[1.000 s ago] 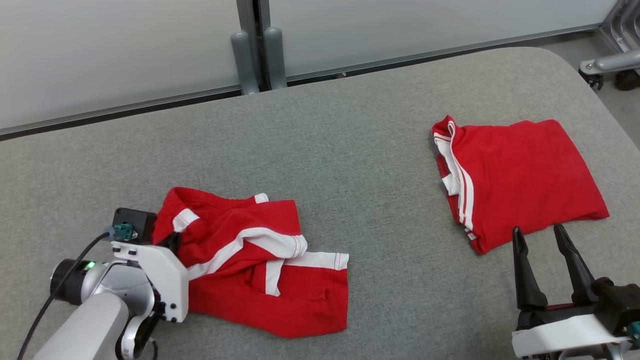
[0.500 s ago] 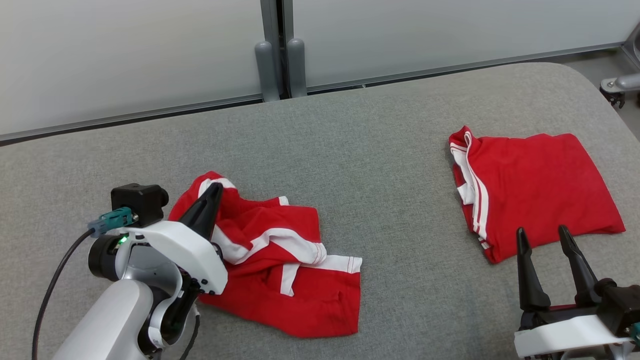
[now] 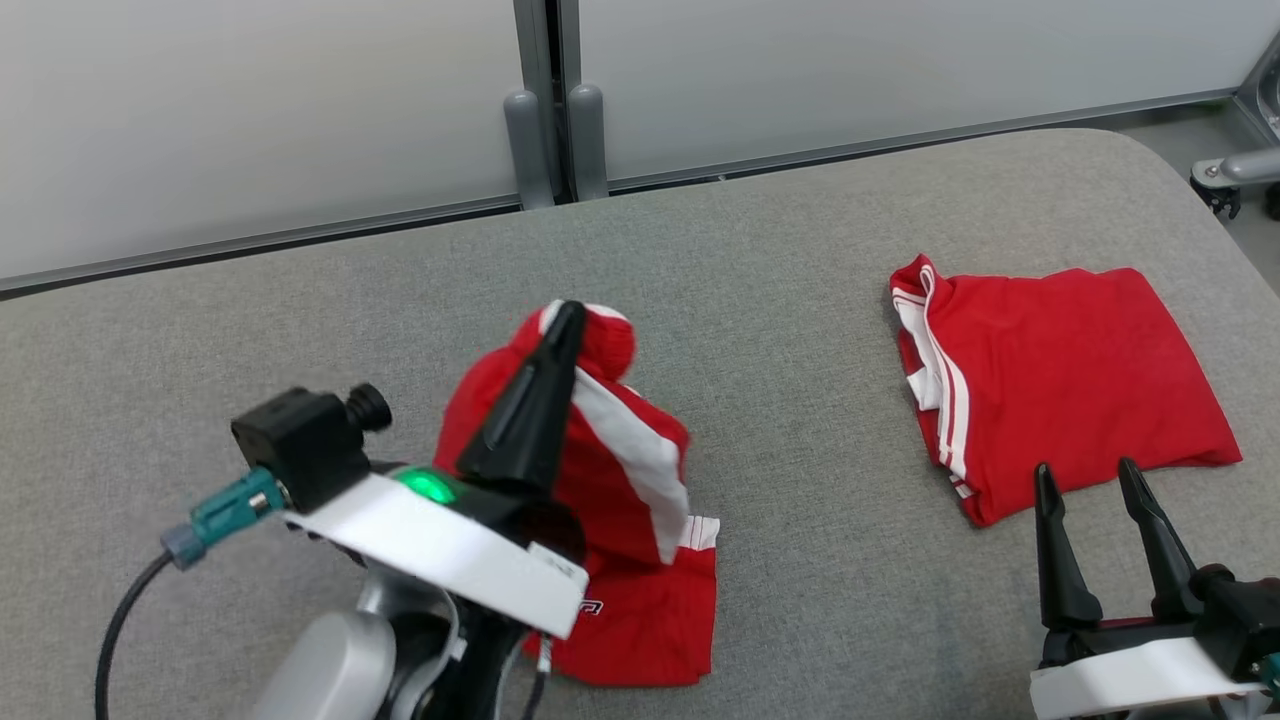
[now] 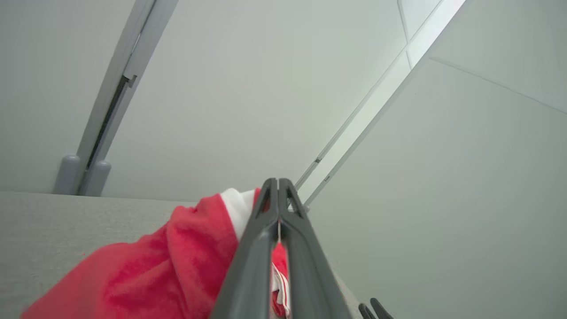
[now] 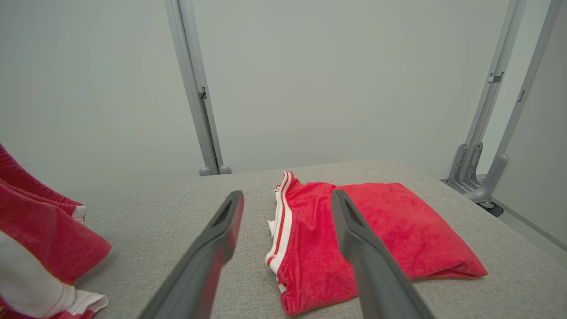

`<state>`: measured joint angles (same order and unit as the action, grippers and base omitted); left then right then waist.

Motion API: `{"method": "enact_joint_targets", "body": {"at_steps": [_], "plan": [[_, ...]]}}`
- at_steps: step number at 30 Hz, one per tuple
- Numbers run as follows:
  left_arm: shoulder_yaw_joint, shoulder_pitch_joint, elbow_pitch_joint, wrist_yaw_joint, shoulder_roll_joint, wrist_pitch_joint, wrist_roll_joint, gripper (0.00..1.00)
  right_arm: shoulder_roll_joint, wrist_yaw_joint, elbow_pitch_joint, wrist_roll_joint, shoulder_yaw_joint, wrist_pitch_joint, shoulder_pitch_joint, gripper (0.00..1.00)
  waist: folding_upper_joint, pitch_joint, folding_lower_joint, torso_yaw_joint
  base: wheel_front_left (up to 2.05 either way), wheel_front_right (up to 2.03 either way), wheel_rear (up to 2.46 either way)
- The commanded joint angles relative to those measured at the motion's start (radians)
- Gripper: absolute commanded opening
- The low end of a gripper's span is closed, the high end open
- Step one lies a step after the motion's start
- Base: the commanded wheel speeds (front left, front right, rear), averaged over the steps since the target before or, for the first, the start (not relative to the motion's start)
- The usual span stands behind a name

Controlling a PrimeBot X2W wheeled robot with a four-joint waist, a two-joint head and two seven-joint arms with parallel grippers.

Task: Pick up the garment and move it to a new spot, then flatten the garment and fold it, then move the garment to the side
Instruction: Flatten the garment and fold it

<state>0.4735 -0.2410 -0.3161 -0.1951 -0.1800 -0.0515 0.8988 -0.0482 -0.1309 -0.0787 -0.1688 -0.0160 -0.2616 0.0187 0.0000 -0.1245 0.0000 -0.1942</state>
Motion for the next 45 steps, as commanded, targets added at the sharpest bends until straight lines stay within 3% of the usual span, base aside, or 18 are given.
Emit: {"method": "enact_joint_targets", "body": {"at_steps": [1, 7, 11, 16, 20, 24, 25, 27, 28, 32, 36, 39, 40, 43, 45], "plan": [[0.006, 0.014, -0.028, -0.002, 0.0, 0.001, 0.003, 0.0, -0.005, 0.0, 0.002, 0.0, -0.004, -0.005, 0.005, 1.0, 0.0, -0.001, 0.0, 0.001, 0.0, 0.0, 0.0], [0.059, 0.08, -0.122, -0.012, 0.035, -0.013, 0.038, 0.0, -0.005, 0.0, 0.002, 0.007, -0.005, -0.005, -0.007, 1.0, 0.0, -0.008, 0.0, 0.009, 0.0, 0.0, 0.0], [0.047, 0.133, -0.089, -0.037, 0.014, -0.013, 0.047, 0.0, -0.005, 0.0, 0.002, 0.007, 0.0, -0.005, -0.011, 1.0, 0.0, -0.015, 0.0, 0.013, 0.0, 0.0, 0.0], [-0.021, 0.247, 0.119, -0.068, -0.023, 0.048, 0.051, 0.0, -0.005, 0.0, -0.003, 0.002, 0.006, -0.005, -0.014, 1.0, 0.0, -0.025, 0.0, 0.011, 0.0, 0.0, 0.0], [-0.045, 0.298, 0.302, -0.057, -0.042, 0.11, 0.035, 0.0, -0.005, 0.0, -0.004, 0.006, 0.003, -0.005, -0.012, 1.0, 0.0, -0.03, 0.0, 0.016, 0.0, 0.0, 0.0], [-0.049, 0.306, 0.388, -0.03, -0.026, 0.147, 0.045, 0.0, -0.005, 0.0, 0.0, 0.014, -0.006, -0.005, -0.01, 1.0, 0.0, -0.037, 0.0, 0.031, 0.0, 0.0, 0.0], [-0.047, 0.303, 0.392, -0.021, -0.027, 0.15, 0.044, 0.06, -0.005, 0.0, 0.0, 0.017, -0.007, -0.005, -0.009, 1.0, 0.0, -0.038, 0.0, 0.036, 0.0, 0.0, 0.0], [-0.036, 0.295, 0.382, -0.012, -0.05, 0.156, 0.016, 0.88, -0.005, 0.0, 0.0, 0.021, -0.009, -0.005, -0.01, 1.0, 0.0, -0.038, 0.0, 0.043, 0.0, 0.0, 0.0], [-0.025, 0.295, 0.37, -0.015, -0.068, 0.151, -0.006, 1.0, -0.005, 0.0, 0.0, 0.023, -0.01, -0.005, -0.01, 1.0, 0.0, -0.037, 0.0, 0.046, 0.0, 0.0, 0.0], [0.014, 0.308, 0.27, -0.047, -0.185, 0.101, -0.106, 1.0, -0.005, 0.0, 0.001, 0.026, -0.015, -0.005, -0.007, 1.0, 0.0, -0.032, 0.0, 0.053, 0.0, 0.0, 0.0], [0.013, 0.3, 0.129, -0.058, -0.358, 0.026, -0.207, 1.0, -0.005, 0.0, 0.004, 0.027, -0.023, -0.005, -0.004, 1.0, 0.0, -0.03, 0.0, 0.056, 0.0, 0.0, 0.0], [0.021, 0.256, 0.078, -0.023, -0.467, -0.018, -0.28, 1.0, -0.005, 0.0, 0.003, 0.022, -0.018, -0.005, -0.008, 1.0, 0.0, -0.035, 0.0, 0.053, 0.0, 0.0, 0.0], [0.038, 0.236, 0.069, 0.007, -0.508, -0.028, -0.315, 1.0, -0.005, 0.0, 0.002, 0.019, -0.013, -0.005, -0.012, 1.0, 0.0, -0.037, 0.0, 0.049, 0.0, 0.0, 0.0], [0.089, 0.177, 0.068, 0.081, -0.558, -0.052, -0.384, 1.0, -0.005, 0.0, 0.001, 0.01, -0.004, -0.005, -0.022, 1.0, 0.0, -0.043, 0.0, 0.038, 0.0, 0.0, 0.0], [0.12, 0.137, 0.084, 0.125, -0.563, -0.066, -0.409, 1.0, -0.005, 0.0, -0.002, 0.005, -0.003, -0.005, -0.021, 1.0, 0.0, -0.047, 0.0, 0.03, 0.0, 0.0, 0.0]]}}
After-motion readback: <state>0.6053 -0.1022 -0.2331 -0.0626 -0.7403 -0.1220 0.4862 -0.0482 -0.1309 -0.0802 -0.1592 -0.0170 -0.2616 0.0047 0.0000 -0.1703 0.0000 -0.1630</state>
